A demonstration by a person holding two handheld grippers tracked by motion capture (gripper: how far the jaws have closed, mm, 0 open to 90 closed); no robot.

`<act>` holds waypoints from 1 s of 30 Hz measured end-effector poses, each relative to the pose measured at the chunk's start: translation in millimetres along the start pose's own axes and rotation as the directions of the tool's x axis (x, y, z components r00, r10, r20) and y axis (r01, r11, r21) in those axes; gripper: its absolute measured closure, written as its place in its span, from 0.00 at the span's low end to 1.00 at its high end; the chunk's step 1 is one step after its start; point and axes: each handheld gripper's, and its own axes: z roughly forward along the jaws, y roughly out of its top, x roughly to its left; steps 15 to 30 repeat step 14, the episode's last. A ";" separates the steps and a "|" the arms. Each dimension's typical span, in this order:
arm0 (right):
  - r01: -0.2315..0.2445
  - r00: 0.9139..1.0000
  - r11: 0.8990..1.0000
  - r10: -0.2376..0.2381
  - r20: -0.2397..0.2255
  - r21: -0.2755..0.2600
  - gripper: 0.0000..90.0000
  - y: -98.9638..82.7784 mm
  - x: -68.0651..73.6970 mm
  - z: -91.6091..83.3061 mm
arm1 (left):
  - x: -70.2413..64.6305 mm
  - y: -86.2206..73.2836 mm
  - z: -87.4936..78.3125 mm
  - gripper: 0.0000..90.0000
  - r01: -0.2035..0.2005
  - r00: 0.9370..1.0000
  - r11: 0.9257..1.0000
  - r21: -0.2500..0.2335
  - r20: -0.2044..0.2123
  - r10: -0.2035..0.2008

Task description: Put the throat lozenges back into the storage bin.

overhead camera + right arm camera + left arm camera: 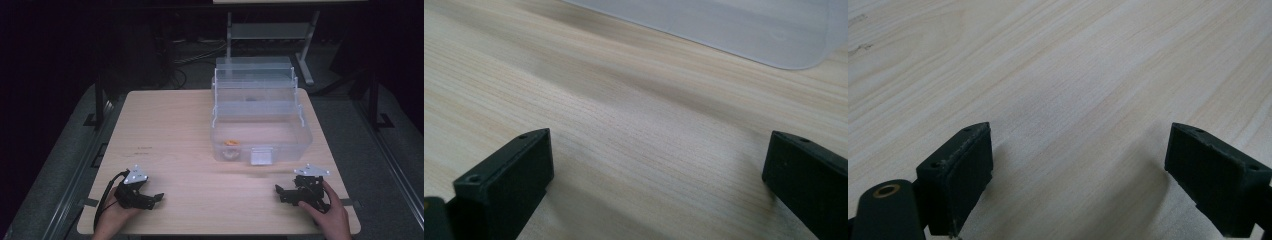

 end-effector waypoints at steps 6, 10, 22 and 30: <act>0.000 1.000 1.000 0.000 0.000 0.000 0.00 0.0 0.0 0.0 | -1.0 -8.2 0.1 0.12 -0.019 1.000 0.998 -0.055 -0.012 0.018; 0.000 1.000 1.000 0.000 0.000 0.000 0.00 0.0 0.0 0.0 | -1.3 -8.3 -0.1 0.12 -0.018 1.000 0.998 -0.055 -0.013 0.017; 0.000 1.000 1.000 0.000 0.000 0.000 0.00 0.0 0.0 0.0 | -1.3 -8.3 -0.1 0.12 -0.018 1.000 0.998 -0.055 -0.013 0.017; 0.000 1.000 1.000 0.000 0.000 0.000 0.00 0.0 0.0 0.0 | -1.3 -8.3 -0.1 0.12 -0.018 1.000 0.998 -0.055 -0.013 0.017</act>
